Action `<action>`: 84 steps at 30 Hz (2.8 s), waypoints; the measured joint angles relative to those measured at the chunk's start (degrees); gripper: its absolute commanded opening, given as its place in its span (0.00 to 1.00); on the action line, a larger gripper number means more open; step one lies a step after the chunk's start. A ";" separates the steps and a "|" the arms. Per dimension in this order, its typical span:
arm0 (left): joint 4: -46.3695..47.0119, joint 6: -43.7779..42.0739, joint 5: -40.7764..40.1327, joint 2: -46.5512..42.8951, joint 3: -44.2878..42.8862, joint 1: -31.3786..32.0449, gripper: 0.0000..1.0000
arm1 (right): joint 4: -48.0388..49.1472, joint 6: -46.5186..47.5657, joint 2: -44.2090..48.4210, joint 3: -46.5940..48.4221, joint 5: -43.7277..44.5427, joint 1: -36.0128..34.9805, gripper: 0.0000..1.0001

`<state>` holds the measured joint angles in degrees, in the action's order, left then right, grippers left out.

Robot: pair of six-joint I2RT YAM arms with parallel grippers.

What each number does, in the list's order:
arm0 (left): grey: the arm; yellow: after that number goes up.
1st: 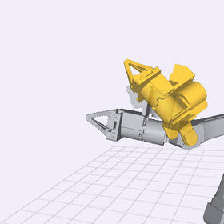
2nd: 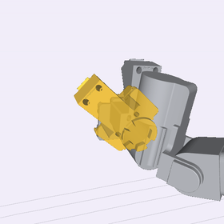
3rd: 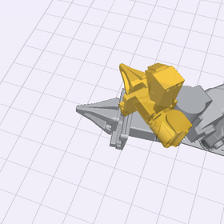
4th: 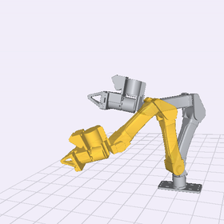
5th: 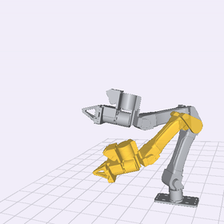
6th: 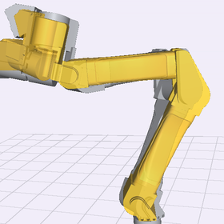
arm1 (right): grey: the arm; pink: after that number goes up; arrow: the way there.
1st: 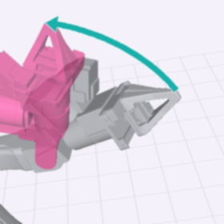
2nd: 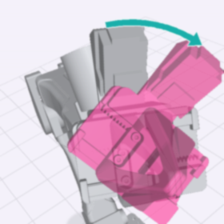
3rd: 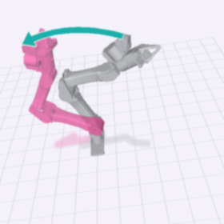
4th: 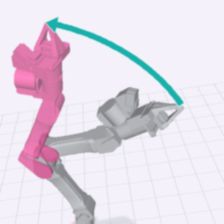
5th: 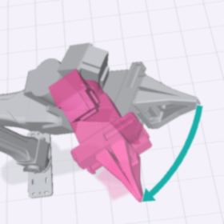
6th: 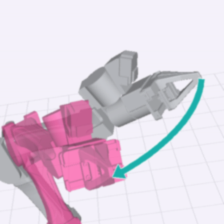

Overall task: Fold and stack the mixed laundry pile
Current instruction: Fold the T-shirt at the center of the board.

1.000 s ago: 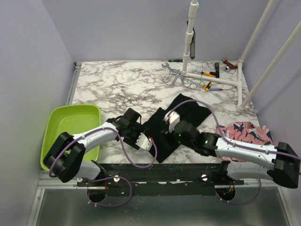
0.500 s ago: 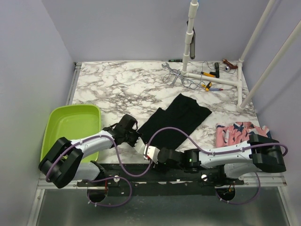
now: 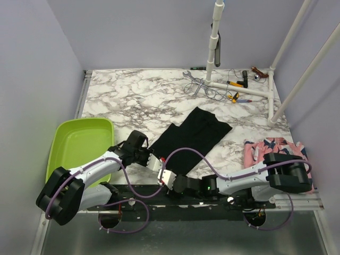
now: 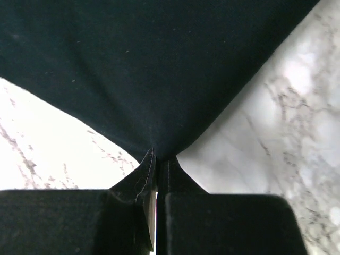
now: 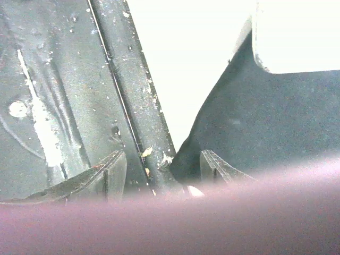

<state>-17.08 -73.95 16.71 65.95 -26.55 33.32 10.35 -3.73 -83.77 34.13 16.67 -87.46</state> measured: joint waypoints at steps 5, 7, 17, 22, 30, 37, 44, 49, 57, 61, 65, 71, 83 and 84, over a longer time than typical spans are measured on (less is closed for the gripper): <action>-2.05 1.25 -0.68 -0.35 0.85 0.00 0.00 | 0.26 -0.52 -3.72 1.07 5.16 -0.63 0.57; -2.34 1.51 -0.92 -0.44 0.76 0.00 0.00 | -0.59 -1.49 -4.35 2.01 6.97 -0.68 0.57; -5.03 2.03 -2.34 -0.46 -0.17 -0.66 0.00 | -7.13 -6.45 -9.25 8.07 11.37 -0.72 0.59; -5.75 1.79 -3.72 -0.48 -0.26 -1.60 0.00 | -8.66 -8.98 -13.92 11.47 15.34 -0.92 0.29; -9.31 2.25 -3.61 -0.55 -2.01 -3.02 0.00 | -9.05 -12.20 -12.11 10.62 16.85 -1.29 0.01; -19.41 6.84 -3.45 -0.48 -11.61 -3.28 0.00 | -12.72 -13.49 -3.80 10.62 17.14 0.98 0.01; -19.61 15.04 -3.37 1.95 -22.53 -3.15 0.00 | -20.06 -17.31 11.74 10.62 13.44 13.64 0.01; -14.23 22.45 -3.39 10.27 -36.17 -1.64 0.00 | -25.05 -19.76 20.50 10.32 11.98 26.08 0.01; -13.22 31.08 -4.31 31.36 -62.29 2.91 0.00 | -25.49 -18.01 22.82 9.84 6.10 47.19 0.01; -16.04 33.20 -5.84 42.53 -75.93 5.18 0.00 | -25.27 -16.72 20.96 9.84 2.73 56.70 0.01; -18.23 34.18 -8.31 51.47 -86.44 7.39 0.00 | -23.91 -15.23 17.70 9.84 0.26 63.36 0.01; -19.43 34.03 -12.09 61.31 -96.30 8.79 0.00 | -20.57 -13.53 9.68 10.45 -2.58 68.32 0.01; -18.45 30.77 -18.69 70.73 -101.55 8.94 0.04 | -16.41 -13.16 2.69 11.67 -4.70 72.41 0.31; -18.12 30.58 -18.97 71.04 -101.63 8.96 0.29 | -16.13 -13.33 2.47 11.72 -4.76 72.57 0.38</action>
<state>-35.20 -43.38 -2.26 136.99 -128.18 42.28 -5.78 -17.06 -81.30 45.84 11.90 -14.90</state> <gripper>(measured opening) 0.027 0.137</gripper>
